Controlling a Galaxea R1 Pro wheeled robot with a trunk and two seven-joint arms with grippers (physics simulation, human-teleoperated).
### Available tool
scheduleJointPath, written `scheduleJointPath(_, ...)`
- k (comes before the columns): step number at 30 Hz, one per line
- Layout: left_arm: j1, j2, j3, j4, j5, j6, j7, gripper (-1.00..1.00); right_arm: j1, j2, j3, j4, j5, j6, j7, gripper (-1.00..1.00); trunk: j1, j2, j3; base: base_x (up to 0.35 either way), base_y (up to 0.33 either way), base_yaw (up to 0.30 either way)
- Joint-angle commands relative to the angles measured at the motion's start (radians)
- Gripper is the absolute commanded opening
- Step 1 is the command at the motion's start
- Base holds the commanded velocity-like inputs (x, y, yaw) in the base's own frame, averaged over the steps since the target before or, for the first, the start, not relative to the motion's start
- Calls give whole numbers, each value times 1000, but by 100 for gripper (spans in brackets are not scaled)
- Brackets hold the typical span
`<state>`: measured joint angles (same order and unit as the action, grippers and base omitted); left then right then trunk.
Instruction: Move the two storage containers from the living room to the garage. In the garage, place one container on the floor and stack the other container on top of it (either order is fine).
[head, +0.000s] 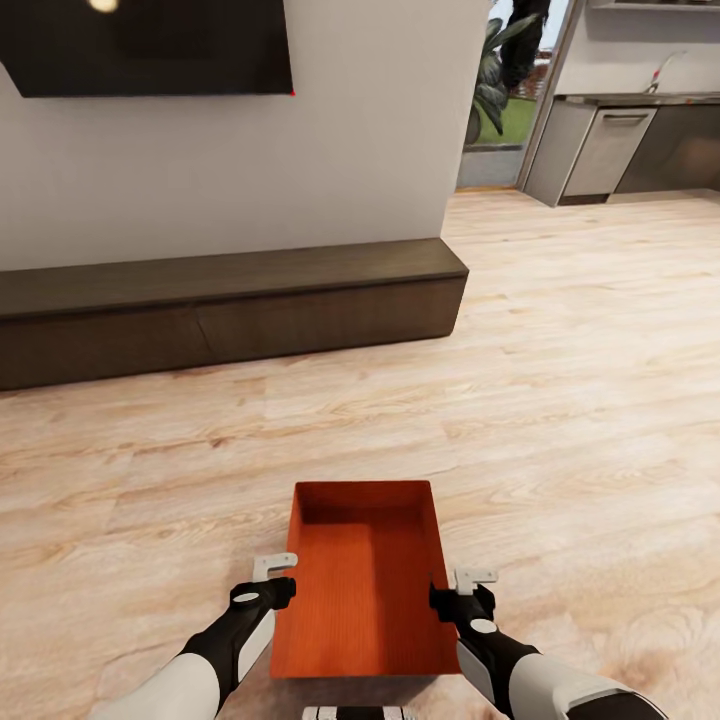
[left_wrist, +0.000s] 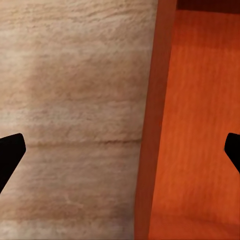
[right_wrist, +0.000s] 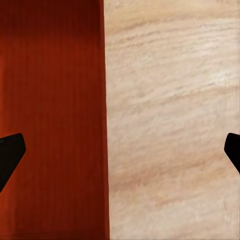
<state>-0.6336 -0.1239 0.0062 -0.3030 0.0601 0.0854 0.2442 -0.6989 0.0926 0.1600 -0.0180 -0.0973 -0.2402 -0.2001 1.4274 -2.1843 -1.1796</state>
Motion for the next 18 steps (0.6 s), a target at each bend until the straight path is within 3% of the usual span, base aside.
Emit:
scheduleJointPath(1,0,0,0,-2,6,5,3,100,-1,0,9,1,-10,-4,-2,100,4,-8,-4,0,0,0)
scheduleJointPath(9,0,0,1,-2,6,5,4,100,-1,1,9,1,-9,-4,-2,100,34,-64,-29,0,0,0)
scheduleJointPath(18,0,0,1,-1,6,5,6,100,-1,1,9,2,-12,-6,-4,100,34,-64,-29,0,0,0)
